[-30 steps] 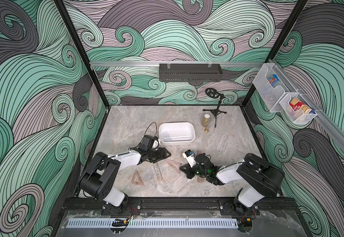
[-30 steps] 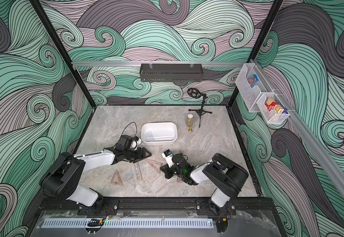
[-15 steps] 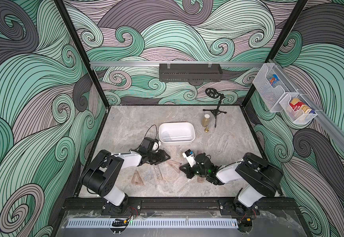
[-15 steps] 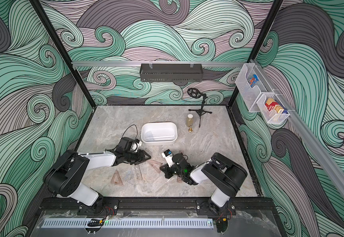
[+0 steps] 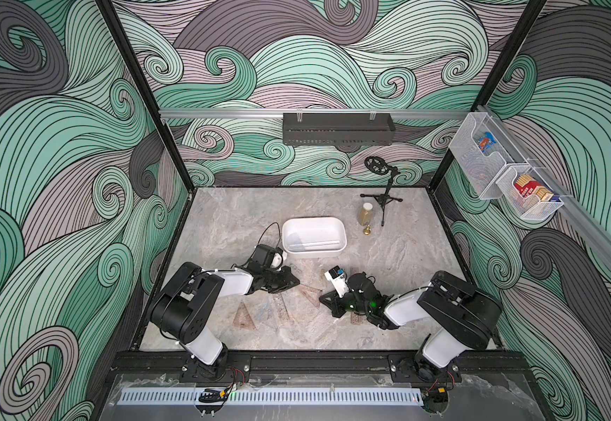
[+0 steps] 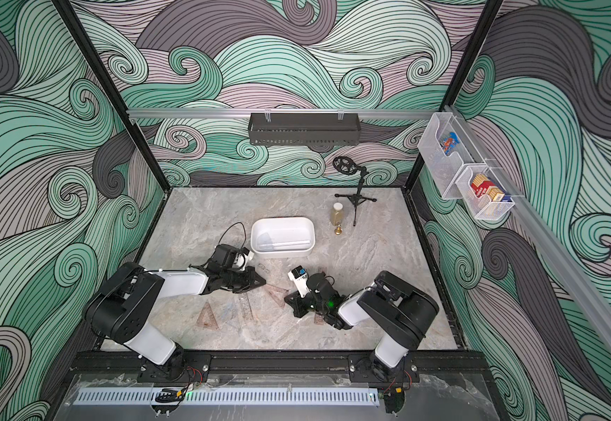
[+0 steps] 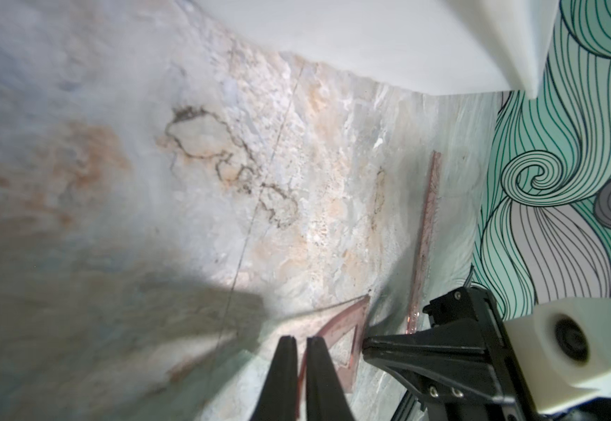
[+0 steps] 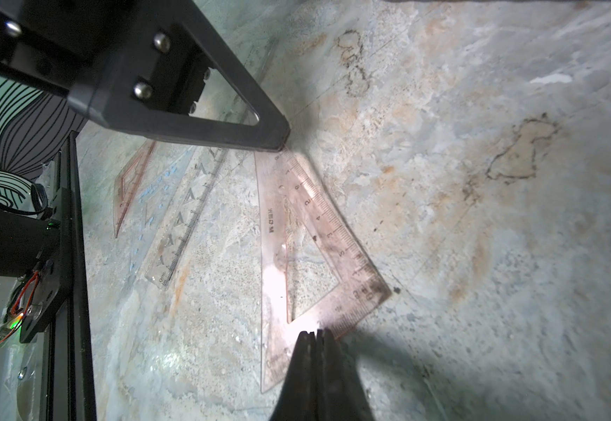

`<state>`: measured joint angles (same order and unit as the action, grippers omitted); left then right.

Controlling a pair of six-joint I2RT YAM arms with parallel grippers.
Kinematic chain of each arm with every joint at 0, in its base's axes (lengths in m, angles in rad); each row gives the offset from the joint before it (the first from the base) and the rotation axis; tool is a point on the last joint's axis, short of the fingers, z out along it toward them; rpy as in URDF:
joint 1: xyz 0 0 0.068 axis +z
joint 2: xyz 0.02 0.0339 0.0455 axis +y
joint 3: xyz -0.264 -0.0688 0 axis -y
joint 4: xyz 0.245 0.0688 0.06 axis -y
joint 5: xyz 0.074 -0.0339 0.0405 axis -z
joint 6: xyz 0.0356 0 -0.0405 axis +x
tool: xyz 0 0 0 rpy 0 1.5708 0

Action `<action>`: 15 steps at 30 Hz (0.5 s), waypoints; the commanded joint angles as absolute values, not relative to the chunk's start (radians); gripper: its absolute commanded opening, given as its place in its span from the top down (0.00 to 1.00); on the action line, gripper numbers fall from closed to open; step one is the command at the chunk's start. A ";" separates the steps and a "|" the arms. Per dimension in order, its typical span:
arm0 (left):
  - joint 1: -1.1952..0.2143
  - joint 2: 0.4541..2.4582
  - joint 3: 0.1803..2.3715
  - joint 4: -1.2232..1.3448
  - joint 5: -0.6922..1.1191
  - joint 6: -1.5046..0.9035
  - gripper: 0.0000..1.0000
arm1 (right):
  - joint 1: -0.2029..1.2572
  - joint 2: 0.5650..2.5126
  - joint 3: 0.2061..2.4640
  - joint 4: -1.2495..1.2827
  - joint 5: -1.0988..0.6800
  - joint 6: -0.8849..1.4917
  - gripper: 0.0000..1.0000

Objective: Put the scattered rulers into the storage box
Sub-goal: Pick up the ruler from the center of the board.

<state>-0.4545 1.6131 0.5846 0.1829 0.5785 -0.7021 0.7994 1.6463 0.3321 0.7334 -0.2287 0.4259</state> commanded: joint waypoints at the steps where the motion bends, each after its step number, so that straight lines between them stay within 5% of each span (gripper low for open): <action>1: -0.458 1.623 0.585 0.181 0.608 -0.685 1.00 | 0.785 1.641 0.310 0.651 -0.236 0.417 0.99; 9: -0.451 1.485 0.549 0.334 0.728 -0.834 1.00 | 0.695 1.380 0.371 0.482 -0.266 0.503 0.82; 15: -0.410 1.431 0.500 0.618 0.807 -1.051 1.00 | 0.532 1.271 0.399 0.521 -0.458 0.713 0.52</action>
<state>-0.4320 1.4498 0.5186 0.4160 0.7319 -0.9035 0.5915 1.2926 0.3740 0.5266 -0.3363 0.5793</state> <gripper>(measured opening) 0.068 0.439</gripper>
